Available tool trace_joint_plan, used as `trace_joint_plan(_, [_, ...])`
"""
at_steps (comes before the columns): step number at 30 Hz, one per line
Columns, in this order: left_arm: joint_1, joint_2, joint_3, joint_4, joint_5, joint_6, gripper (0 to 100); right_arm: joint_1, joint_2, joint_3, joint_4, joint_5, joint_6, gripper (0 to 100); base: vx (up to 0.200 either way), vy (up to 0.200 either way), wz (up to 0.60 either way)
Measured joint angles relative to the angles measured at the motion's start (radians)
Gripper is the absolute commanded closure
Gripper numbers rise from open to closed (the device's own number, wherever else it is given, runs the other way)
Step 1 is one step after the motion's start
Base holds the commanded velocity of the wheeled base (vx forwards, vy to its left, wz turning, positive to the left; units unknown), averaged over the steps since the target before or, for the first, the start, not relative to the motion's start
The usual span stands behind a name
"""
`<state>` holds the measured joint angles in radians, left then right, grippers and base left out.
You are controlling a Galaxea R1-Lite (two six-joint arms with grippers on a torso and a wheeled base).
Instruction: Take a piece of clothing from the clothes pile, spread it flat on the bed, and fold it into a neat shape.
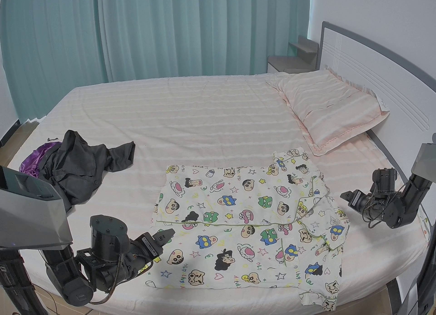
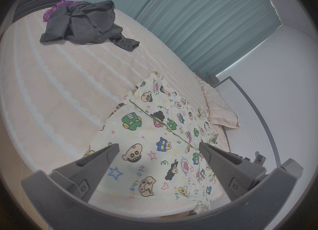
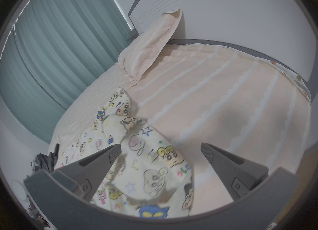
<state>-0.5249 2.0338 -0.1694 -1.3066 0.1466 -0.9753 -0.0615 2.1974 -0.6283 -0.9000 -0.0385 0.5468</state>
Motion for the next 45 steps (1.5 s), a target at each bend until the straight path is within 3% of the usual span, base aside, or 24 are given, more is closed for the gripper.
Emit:
trace_joint_plan(5, [-0.007, 0.004, 0.001, 0.000, 0.001, 0.000, 0, -0.001, 0.069, -0.052, 0.000, -0.037, -0.090, 0, 0.000, 0.000, 0.00])
trace_joint_plan(12, [-0.015, 0.016, 0.002, 0.000, 0.001, 0.000, 0, 0.006, 0.150, -0.132, 0.037, -0.052, -0.136, 0, 0.000, 0.000, 0.00])
trace_joint_plan(30, [-0.017, 0.035, 0.001, 0.000, 0.002, 0.000, 0, 0.036, 0.222, -0.179, 0.041, -0.045, -0.153, 0, 0.000, 0.000, 0.00])
trace_joint_plan(31, [-0.017, 0.035, 0.001, 0.000, 0.002, 0.000, 0, 0.036, 0.224, -0.180, 0.041, -0.042, -0.149, 100, 0.000, 0.000, 0.00])
trace_joint_plan(45, [-0.017, 0.036, 0.001, 0.000, 0.002, 0.000, 0, 0.016, 0.225, -0.174, 0.049, 0.006, -0.043, 100, 0.000, 0.000, 0.00])
